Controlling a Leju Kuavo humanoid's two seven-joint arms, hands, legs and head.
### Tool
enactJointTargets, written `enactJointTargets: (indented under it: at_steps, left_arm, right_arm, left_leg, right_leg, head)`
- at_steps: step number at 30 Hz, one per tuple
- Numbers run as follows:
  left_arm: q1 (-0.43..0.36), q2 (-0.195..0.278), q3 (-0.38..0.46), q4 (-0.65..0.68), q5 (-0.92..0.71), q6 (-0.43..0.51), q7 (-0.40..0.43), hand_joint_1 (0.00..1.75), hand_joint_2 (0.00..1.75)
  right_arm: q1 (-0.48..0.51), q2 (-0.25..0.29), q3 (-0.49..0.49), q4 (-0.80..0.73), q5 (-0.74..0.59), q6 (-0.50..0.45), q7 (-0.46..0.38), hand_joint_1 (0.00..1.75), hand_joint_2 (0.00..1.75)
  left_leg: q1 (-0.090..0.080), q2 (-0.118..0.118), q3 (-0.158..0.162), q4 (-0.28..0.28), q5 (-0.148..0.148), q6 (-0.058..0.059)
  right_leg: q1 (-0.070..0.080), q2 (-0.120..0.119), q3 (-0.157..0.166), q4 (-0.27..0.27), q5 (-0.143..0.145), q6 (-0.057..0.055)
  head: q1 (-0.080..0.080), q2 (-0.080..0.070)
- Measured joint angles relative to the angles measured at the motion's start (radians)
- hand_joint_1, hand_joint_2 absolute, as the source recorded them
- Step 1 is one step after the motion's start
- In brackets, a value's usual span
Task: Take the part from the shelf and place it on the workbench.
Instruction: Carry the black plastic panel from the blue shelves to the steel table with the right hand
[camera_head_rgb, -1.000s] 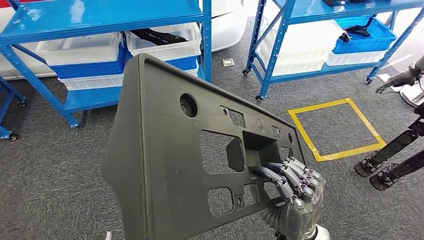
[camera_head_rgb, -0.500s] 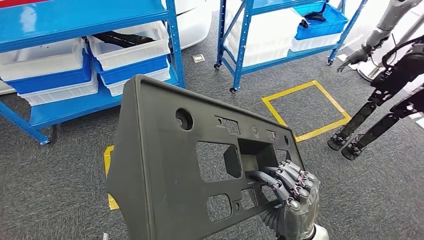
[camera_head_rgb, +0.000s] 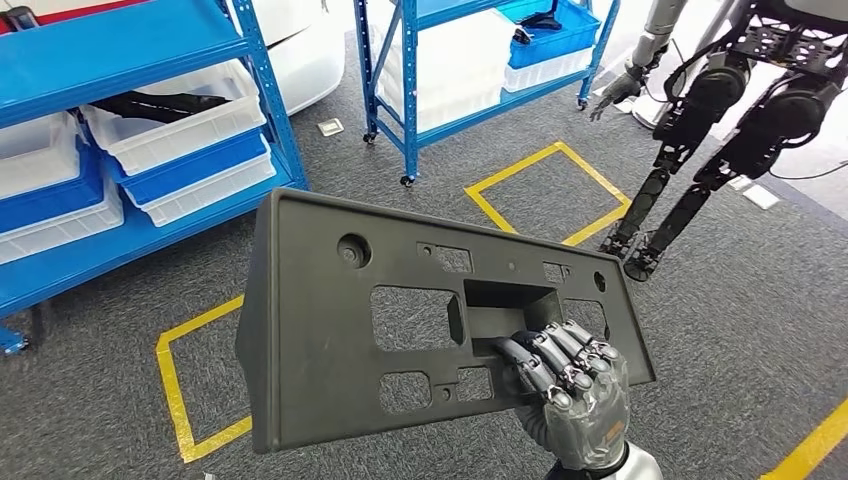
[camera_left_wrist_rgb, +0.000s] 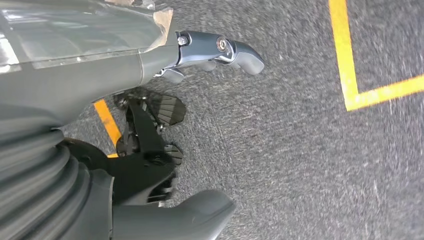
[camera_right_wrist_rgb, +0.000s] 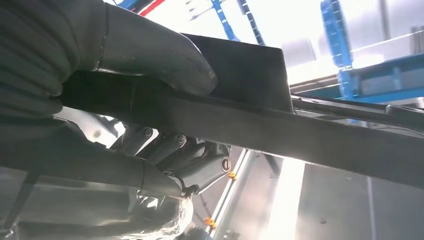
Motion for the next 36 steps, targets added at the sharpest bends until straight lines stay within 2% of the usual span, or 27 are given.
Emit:
enactJointTargets:
  at_steps: [1,3,4,6,7,9,10,11,12,14,15,16,18,19,20,21,22,23,24,25,26,27,29,31,32,34,36]
  left_arm:
    - [0.0,0.0,0.001,0.0,0.0,0.0,0.0,0.0,1.75]
    - [-0.002,-0.001,0.001,0.0,-0.001,-0.001,0.0,0.0,1.75]
    - [-0.003,-0.002,0.001,0.0,-0.003,-0.001,0.001,0.0,1.75]
    - [-0.004,-0.004,0.001,-0.001,-0.01,-0.001,0.001,0.0,1.75]
    - [-0.004,-0.004,0.001,-0.001,-0.014,-0.002,0.002,0.0,1.75]
    - [-0.003,-0.006,0.0,-0.001,-0.022,-0.005,0.004,0.0,1.75]
    - [-0.003,-0.006,0.0,-0.001,-0.025,-0.006,0.005,0.0,1.75]
    - [-0.004,-0.007,0.0,-0.001,-0.03,-0.007,0.006,0.0,1.75]
    - [-0.006,-0.008,-0.001,-0.002,-0.034,-0.008,0.006,0.0,1.75]
    - [-0.009,-0.01,-0.002,-0.002,-0.038,-0.01,0.008,0.0,1.75]
    - [-0.01,-0.01,-0.002,-0.002,-0.039,-0.011,0.009,0.0,1.75]
    - [-0.012,-0.009,-0.002,-0.003,-0.04,-0.012,0.011,0.0,1.75]
    - [-0.016,-0.01,-0.003,-0.003,-0.041,-0.014,0.016,0.0,1.75]
    - [-0.019,-0.01,-0.003,-0.004,-0.042,-0.015,0.018,0.0,1.75]
    - [-0.021,-0.01,-0.004,-0.004,-0.042,-0.015,0.019,0.0,1.75]
    - [-0.023,-0.009,-0.004,-0.004,-0.043,-0.016,0.02,0.0,1.75]
    - [-0.022,-0.009,-0.004,-0.004,-0.044,-0.015,0.021,0.0,1.75]
    - [-0.021,-0.009,-0.004,-0.004,-0.045,-0.015,0.023,0.0,1.75]
    - [-0.019,-0.009,-0.004,-0.004,-0.045,-0.014,0.025,0.0,1.75]
    - [-0.017,-0.009,-0.004,-0.004,-0.046,-0.014,0.026,0.0,1.75]
    - [-0.016,-0.009,-0.004,-0.004,-0.047,-0.013,0.026,0.0,1.75]
    - [-0.016,-0.009,-0.004,-0.004,-0.047,-0.013,0.027,0.0,1.75]
    - [-0.016,-0.008,-0.004,-0.004,-0.049,-0.015,0.029,0.0,1.75]
    - [-0.017,-0.008,-0.004,-0.004,-0.05,-0.016,0.031,0.0,1.75]
    - [-0.018,-0.008,-0.004,-0.004,-0.05,-0.017,0.033,0.0,1.75]
    - [-0.02,-0.009,-0.004,-0.004,-0.052,-0.017,0.035,0.0,1.75]
    - [-0.022,-0.011,-0.004,-0.004,-0.051,-0.018,0.036,0.0,1.75]
  right_arm:
    - [0.0,0.002,-0.005,0.002,0.005,0.0,0.002,1.75,1.75]
    - [0.001,0.005,-0.013,0.006,0.029,0.0,0.011,1.75,1.75]
    - [0.001,0.006,-0.018,0.008,0.046,0.0,0.02,1.75,1.75]
    - [-0.003,0.006,-0.026,0.012,0.079,0.0,0.044,1.75,1.75]
    - [-0.005,0.006,-0.028,0.014,0.092,0.0,0.057,1.75,1.75]
    - [-0.008,0.006,-0.031,0.018,0.114,0.0,0.085,1.75,1.75]
    - [-0.008,0.006,-0.031,0.02,0.123,0.0,0.101,1.75,1.75]
    - [-0.009,0.005,-0.031,0.022,0.131,0.0,0.118,1.75,1.75]
    - [-0.011,0.004,-0.03,0.023,0.137,0.0,0.133,1.75,1.75]
    - [-0.019,0.003,-0.029,0.024,0.145,0.0,0.152,1.75,1.75]
    - [-0.023,0.003,-0.029,0.024,0.148,0.0,0.157,1.75,1.75]
    - [-0.027,0.003,-0.028,0.025,0.151,0.0,0.161,1.75,1.75]
    - [-0.032,0.003,-0.027,0.025,0.156,0.0,0.168,1.75,1.75]
    - [-0.034,0.003,-0.027,0.026,0.159,0.0,0.171,1.75,1.75]
    - [-0.037,0.004,-0.026,0.026,0.161,0.0,0.174,1.75,1.75]
    - [-0.042,0.005,-0.026,0.027,0.164,0.0,0.178,1.75,1.75]
    - [-0.047,0.006,-0.025,0.029,0.167,0.0,0.182,1.75,1.75]
    - [-0.054,0.008,-0.024,0.032,0.172,0.001,0.187,1.75,1.75]
    - [-0.059,0.009,-0.023,0.035,0.176,0.002,0.192,1.75,1.75]
    - [-0.063,0.009,-0.023,0.038,0.18,0.003,0.197,1.75,1.75]
    - [-0.066,0.01,-0.023,0.042,0.183,0.003,0.203,1.75,1.75]
    - [-0.071,0.01,-0.023,0.046,0.186,0.004,0.208,1.75,1.75]
    - [-0.08,0.01,-0.023,0.053,0.192,0.005,0.217,1.75,1.75]
    - [-0.089,0.01,-0.023,0.057,0.195,0.006,0.221,1.75,1.75]
    - [-0.091,0.01,-0.023,0.058,0.196,0.006,0.223,1.75,1.75]
    - [-0.094,0.01,-0.023,0.06,0.197,0.006,0.227,1.75,1.75]
    - [-0.094,0.01,-0.023,0.06,0.197,0.006,0.231,1.75,1.75]
  left_leg:
    - [-0.001,-0.012,0.007,-0.02,0.003,0.002]
    - [-0.007,0.005,0.007,-0.026,0.006,0.012]
    - [-0.009,0.016,0.008,-0.03,0.011,0.021]
    - [-0.008,0.044,0.008,-0.039,0.02,0.038]
    - [-0.01,0.058,0.007,-0.04,0.022,0.043]
    - [-0.013,0.088,0.004,-0.039,0.022,0.045]
    - [-0.014,0.102,0.003,-0.039,0.022,0.045]
    - [-0.014,0.116,0.002,-0.039,0.022,0.045]
    - [-0.014,0.129,0.003,-0.038,0.022,0.044]
    - [-0.017,0.151,0.008,-0.038,0.019,0.039]
    - [-0.019,0.16,0.01,-0.038,0.017,0.034]
    - [-0.022,0.169,0.012,-0.038,0.015,0.029]
    - [-0.022,0.188,0.017,-0.04,0.014,0.016]
    - [-0.019,0.188,0.018,-0.038,0.011,0.009]
    - [-0.016,0.172,0.014,-0.026,0.0,0.003]
    - [-0.013,0.146,0.004,0.003,-0.023,-0.002]
    - [-0.011,0.114,-0.017,0.053,-0.055,-0.005]
    - [-0.01,0.088,-0.046,0.117,-0.09,-0.006]
    - [-0.01,0.074,-0.074,0.179,-0.117,-0.007]
    - [-0.01,0.069,-0.094,0.22,-0.128,-0.007]
    - [-0.01,0.066,-0.098,0.226,-0.118,-0.007]
    - [-0.009,0.063,-0.083,0.192,-0.089,-0.006]
    - [-0.006,0.035,-0.023,0.064,-0.025,-0.004]
    - [-0.007,0.011,0.012,-0.017,0.001,0.003]
    - [-0.011,0.01,0.012,-0.022,-0.001,0.008]
    - [-0.016,0.03,0.011,-0.029,0.009,0.024]
    - [-0.015,0.052,0.01,-0.04,0.021,0.042]
  right_leg:
    - [0.002,0.01,-0.006,0.002,0.002,0.007]
    - [0.004,0.031,-0.019,-0.001,0.009,0.023]
    - [0.003,0.024,-0.026,0.005,0.008,0.029]
    - [0.004,-0.022,-0.061,0.065,-0.021,0.031]
    - [0.003,-0.054,-0.089,0.124,-0.049,0.028]
    - [0.003,-0.079,-0.148,0.251,-0.098,0.029]
    - [0.002,-0.083,-0.159,0.281,-0.107,0.034]
    - [0.001,-0.087,-0.148,0.27,-0.099,0.04]
    - [-0.001,-0.095,-0.116,0.22,-0.08,0.048]
    - [0.001,-0.135,-0.034,0.077,-0.037,0.055]
    - [0.005,-0.153,-0.006,0.026,-0.024,0.051]
    - [0.009,-0.163,0.006,0.001,-0.019,0.044]
    - [0.015,-0.149,0.003,-0.007,-0.015,0.03]
    - [0.009,-0.137,0.002,-0.01,-0.011,0.023]
    - [0.004,-0.126,0.002,-0.013,-0.007,0.015]
    - [-0.002,-0.116,0.004,-0.015,-0.003,0.006]
    - [-0.006,-0.106,0.005,-0.016,0.001,-0.001]
    - [-0.004,-0.095,0.002,-0.016,0.004,-0.007]
    - [-0.002,-0.083,-0.001,-0.015,0.005,-0.01]
    - [0.0,-0.071,-0.003,-0.015,0.007,-0.011]
    - [0.001,-0.057,-0.003,-0.013,0.008,-0.011]
    - [0.002,-0.045,-0.004,-0.011,0.008,-0.01]
    - [0.003,-0.021,-0.005,-0.005,0.009,-0.007]
    - [0.007,-0.003,-0.012,0.0,0.011,0.0]
    - [0.008,0.004,-0.018,-0.001,0.014,0.007]
    - [0.008,0.016,-0.031,-0.003,0.022,0.022]
    - [0.01,-0.011,-0.057,0.032,0.005,0.027]
  head:
    - [0.0,0.0]
    - [0.0,0.0]
    - [0.0,0.0]
    - [0.006,0.0]
    - [0.009,0.0]
    - [0.013,0.0]
    - [0.013,0.0]
    - [0.013,0.0]
    - [0.013,0.0]
    - [0.013,0.0]
    - [0.013,0.0]
    - [0.013,0.0]
    - [0.013,0.0]
    - [0.012,0.0]
    - [0.011,0.0]
    - [0.008,0.0]
    - [0.005,0.0]
    - [0.003,0.0]
    - [0.002,0.0]
    - [0.002,0.0]
    - [0.002,0.0]
    - [0.002,0.0]
    - [0.001,0.0]
    - [0.002,0.0]
    - [0.003,0.0]
    - [0.003,0.0]
    - [0.006,0.0]
